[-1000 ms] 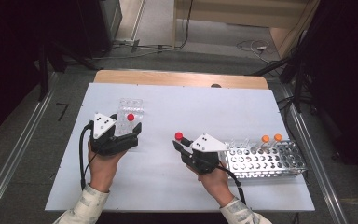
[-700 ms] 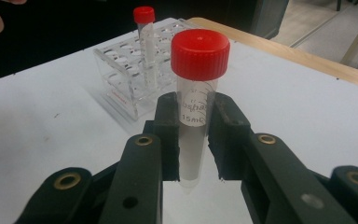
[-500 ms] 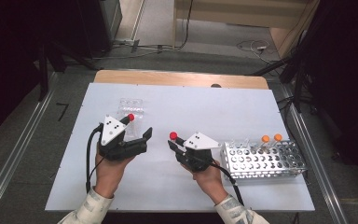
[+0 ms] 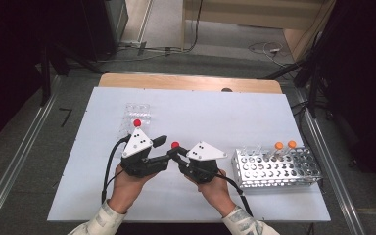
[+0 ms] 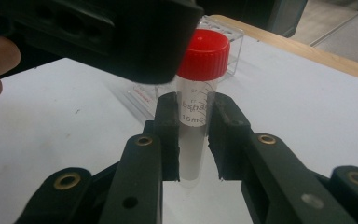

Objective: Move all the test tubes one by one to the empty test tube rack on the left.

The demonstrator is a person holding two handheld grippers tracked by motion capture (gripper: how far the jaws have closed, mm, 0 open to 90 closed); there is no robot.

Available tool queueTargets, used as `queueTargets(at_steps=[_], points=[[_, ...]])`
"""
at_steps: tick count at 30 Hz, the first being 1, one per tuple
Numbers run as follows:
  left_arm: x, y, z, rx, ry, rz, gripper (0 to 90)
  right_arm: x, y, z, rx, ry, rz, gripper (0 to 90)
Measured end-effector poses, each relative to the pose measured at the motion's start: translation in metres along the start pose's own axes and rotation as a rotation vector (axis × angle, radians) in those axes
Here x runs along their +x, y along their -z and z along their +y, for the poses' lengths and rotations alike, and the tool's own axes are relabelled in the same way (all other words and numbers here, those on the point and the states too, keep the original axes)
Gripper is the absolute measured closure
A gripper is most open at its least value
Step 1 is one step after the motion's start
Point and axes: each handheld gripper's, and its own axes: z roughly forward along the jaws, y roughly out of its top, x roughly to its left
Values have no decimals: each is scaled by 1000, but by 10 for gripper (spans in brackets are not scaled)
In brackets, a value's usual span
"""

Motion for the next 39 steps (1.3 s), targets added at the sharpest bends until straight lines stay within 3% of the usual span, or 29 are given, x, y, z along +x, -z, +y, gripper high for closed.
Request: queueTargets(at_steps=[13, 21, 22, 25, 29, 34, 39], points=[[-3, -7, -5, 25, -3, -15, 668, 6, -2, -2, 11, 13, 14, 713], [0, -8, -7, 30, 16, -23, 699, 6, -3, -3, 16, 12, 14, 708], [0, -8, -7, 26, 19, -19, 700, 6, -3, -3, 15, 12, 13, 692], [3, -5, -5, 13, 26, -16, 701, 5, -3, -3, 23, 6, 58, 494], [10, 2, -2, -11, 46, -2, 701, 6, 0, -2, 39, 18, 68, 346], [19, 9, 3, -48, 78, 17, 700, 5, 7, -4, 44, 11, 73, 316], [28, 11, 5, -55, 91, 55, 700, 6, 10, -3, 39, 7, 80, 294]])
